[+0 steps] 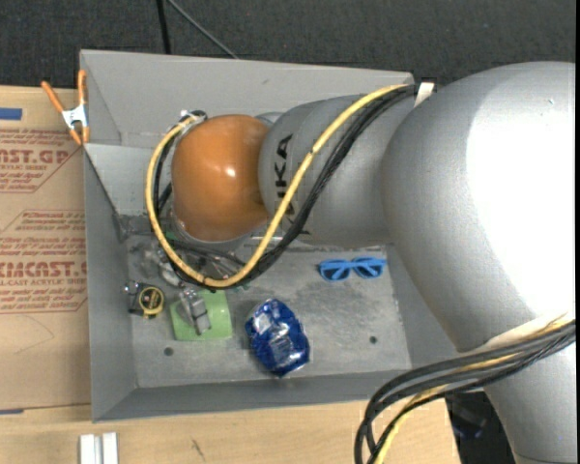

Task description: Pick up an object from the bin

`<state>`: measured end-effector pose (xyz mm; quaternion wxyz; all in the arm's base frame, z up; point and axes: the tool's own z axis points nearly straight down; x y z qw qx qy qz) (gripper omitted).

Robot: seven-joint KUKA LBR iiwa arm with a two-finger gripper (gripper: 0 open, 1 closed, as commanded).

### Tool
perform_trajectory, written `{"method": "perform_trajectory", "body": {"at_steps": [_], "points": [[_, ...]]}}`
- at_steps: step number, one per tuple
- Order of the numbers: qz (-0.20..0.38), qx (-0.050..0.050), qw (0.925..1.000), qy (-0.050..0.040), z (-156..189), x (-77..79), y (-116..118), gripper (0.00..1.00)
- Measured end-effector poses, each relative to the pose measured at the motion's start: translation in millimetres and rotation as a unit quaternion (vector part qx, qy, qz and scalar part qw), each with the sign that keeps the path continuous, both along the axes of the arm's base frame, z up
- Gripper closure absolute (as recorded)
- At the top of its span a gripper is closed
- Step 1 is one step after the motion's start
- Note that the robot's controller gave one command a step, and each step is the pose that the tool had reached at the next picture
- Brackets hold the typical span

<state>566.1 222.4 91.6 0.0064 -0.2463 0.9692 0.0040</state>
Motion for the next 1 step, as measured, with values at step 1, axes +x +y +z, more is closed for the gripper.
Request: {"method": "perform_trajectory", "body": {"at_steps": [1], "points": [[-0.015, 0.001, 0.9999, 0.0003, -16.5, 13.1, 28.3, 0.00]]}}
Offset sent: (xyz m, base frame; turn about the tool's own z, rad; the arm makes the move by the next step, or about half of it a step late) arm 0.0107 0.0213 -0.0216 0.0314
